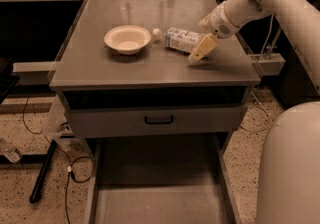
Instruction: Place blue plastic bottle into middle drawer
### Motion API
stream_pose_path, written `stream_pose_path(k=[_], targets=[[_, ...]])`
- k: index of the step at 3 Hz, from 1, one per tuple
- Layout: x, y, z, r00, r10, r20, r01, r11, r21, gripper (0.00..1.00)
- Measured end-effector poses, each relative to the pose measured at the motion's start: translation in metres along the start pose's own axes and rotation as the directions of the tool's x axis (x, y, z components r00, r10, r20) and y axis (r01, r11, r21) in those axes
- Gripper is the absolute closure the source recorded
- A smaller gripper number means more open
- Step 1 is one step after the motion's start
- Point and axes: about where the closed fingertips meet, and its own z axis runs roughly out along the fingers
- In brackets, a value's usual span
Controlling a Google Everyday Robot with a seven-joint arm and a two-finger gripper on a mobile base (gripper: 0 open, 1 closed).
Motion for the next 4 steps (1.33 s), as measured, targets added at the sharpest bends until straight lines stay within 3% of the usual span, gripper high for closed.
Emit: stream_pose_path(k=[3, 4], targets=[[0.0, 0.0001, 0.0002, 1.0, 0.0, 0.0, 0.0, 1.0, 0.0, 0.88], [0.0001, 0.0002, 0.0006, 1.0, 0.0, 0.0, 0.0, 1.0, -0.001, 1.0]])
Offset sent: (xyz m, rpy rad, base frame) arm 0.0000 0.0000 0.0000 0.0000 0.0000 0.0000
